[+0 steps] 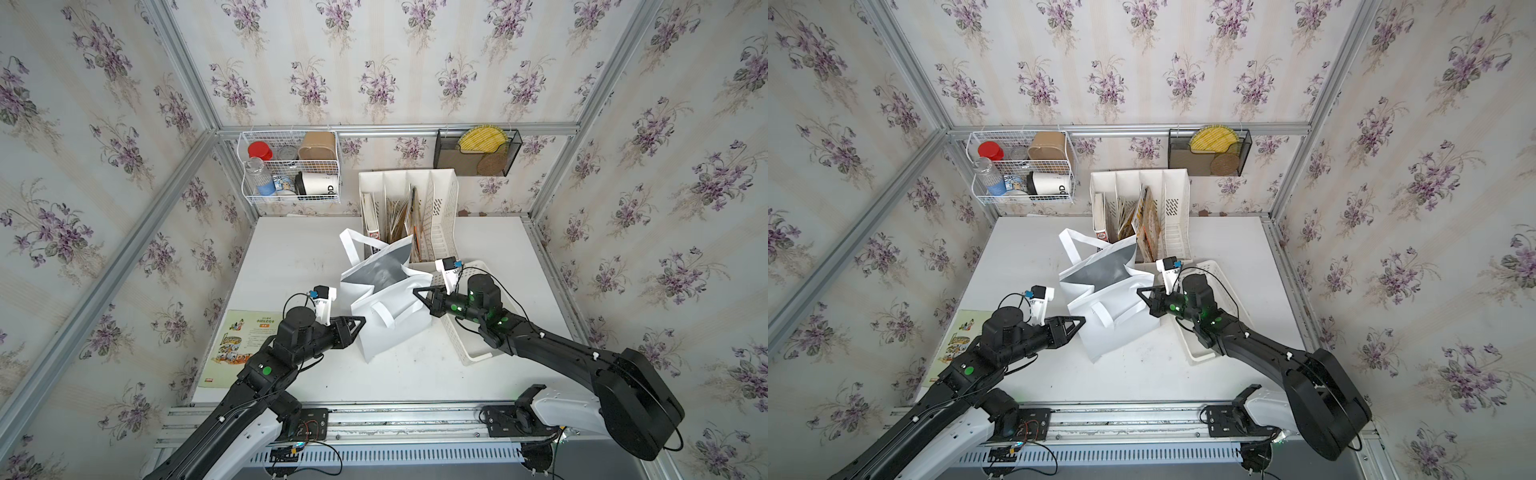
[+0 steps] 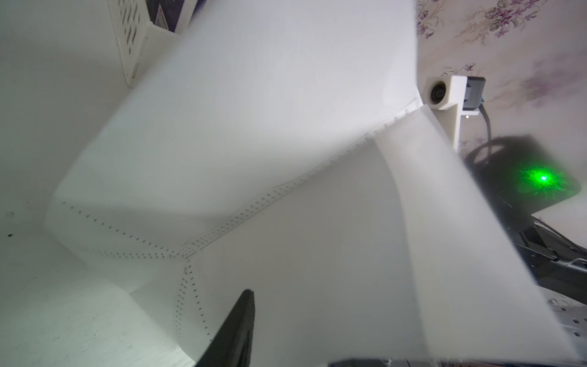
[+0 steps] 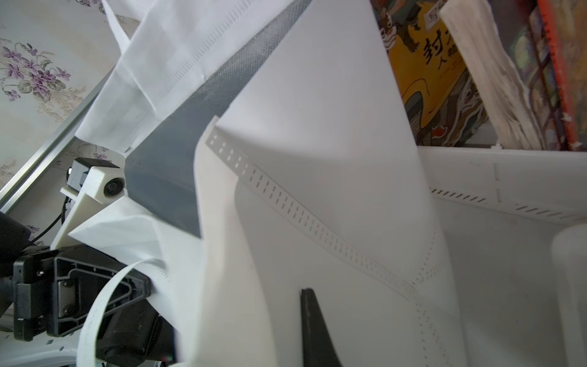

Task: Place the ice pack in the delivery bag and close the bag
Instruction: Close the delivery bag at the center of the board.

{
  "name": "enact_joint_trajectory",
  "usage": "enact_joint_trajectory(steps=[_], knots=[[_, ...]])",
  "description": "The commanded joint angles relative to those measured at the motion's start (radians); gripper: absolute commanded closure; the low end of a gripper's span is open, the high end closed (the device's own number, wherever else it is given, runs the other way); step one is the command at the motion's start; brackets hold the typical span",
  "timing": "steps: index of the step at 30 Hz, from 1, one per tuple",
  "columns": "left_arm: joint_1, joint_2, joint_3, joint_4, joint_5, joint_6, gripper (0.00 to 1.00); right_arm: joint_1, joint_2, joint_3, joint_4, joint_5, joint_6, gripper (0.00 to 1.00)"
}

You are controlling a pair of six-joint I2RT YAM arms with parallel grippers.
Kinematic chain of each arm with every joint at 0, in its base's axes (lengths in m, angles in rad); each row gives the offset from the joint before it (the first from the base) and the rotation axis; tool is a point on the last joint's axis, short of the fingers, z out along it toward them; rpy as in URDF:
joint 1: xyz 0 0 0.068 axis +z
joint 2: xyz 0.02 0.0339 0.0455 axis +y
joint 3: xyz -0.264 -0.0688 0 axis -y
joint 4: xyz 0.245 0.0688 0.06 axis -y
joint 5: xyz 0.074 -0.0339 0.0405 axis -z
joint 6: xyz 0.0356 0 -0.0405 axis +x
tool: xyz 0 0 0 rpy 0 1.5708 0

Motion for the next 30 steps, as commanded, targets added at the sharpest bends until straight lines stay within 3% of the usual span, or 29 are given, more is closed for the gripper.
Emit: enact_joint_trajectory(steps=[1, 4, 8, 16, 21, 27, 30], knots=[[0.001, -0.014, -0.008, 0.015, -0.057, 0.018, 0.53, 0.0, 0.002, 0.005, -0.023, 0.038, 0.004, 0.9], [0.002, -0.023, -0.024, 0.055, -0.057, 0.011, 0.51, -0.001, 0.006, 0.021, -0.043, 0.045, -0.002, 0.84], [0.001, -0.014, -0.038, 0.128, -0.004, -0.001, 0.56, -0.001, 0.009, 0.062, -0.112, 0.068, -0.007, 0.73], [0.001, 0.014, -0.03, 0.214, 0.044, 0.0, 0.75, 0.002, -0.049, 0.106, -0.243, 0.101, 0.006, 0.47], [0.001, 0.031, -0.028, 0.226, 0.044, -0.021, 0.88, 0.008, -0.131, 0.132, -0.402, 0.195, 0.05, 0.3], [0.001, 0.031, -0.027, 0.231, 0.044, -0.044, 0.97, 0.011, -0.231, 0.209, -0.645, 0.252, 0.123, 0.24], [0.0, 0.03, -0.025, 0.224, 0.044, -0.054, 0.99, 0.02, -0.263, 0.292, -0.786, 0.282, 0.159, 0.29]])
